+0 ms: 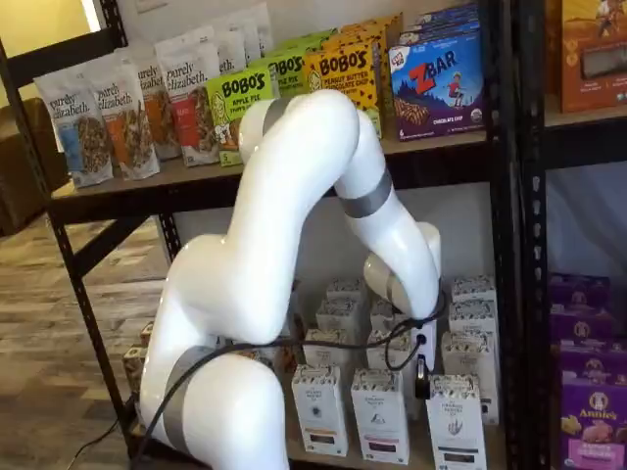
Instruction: Pick up the white box with a green strip in the middle, on the bottom shelf, the sixth box from the left
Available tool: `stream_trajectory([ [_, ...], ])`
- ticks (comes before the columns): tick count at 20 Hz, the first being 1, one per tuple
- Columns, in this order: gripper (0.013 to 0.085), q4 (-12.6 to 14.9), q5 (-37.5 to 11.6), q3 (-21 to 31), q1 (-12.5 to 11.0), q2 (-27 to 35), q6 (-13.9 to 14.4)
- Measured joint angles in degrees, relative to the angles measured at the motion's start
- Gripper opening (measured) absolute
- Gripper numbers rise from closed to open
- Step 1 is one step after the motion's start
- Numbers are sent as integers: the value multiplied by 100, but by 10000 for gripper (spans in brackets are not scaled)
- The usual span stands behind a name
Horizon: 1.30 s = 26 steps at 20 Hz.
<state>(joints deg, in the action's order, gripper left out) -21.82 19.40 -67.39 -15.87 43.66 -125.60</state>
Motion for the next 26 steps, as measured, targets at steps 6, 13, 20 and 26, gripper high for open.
stream_trajectory([
  [6,850,1476,220,-449,-62,428,1294],
  [13,850,935,164,-729,-77,698,785],
  [20,850,2025,325,-1220,-179,1038,1680],
  [26,850,2944,498,-1533,-175,1282,2517],
])
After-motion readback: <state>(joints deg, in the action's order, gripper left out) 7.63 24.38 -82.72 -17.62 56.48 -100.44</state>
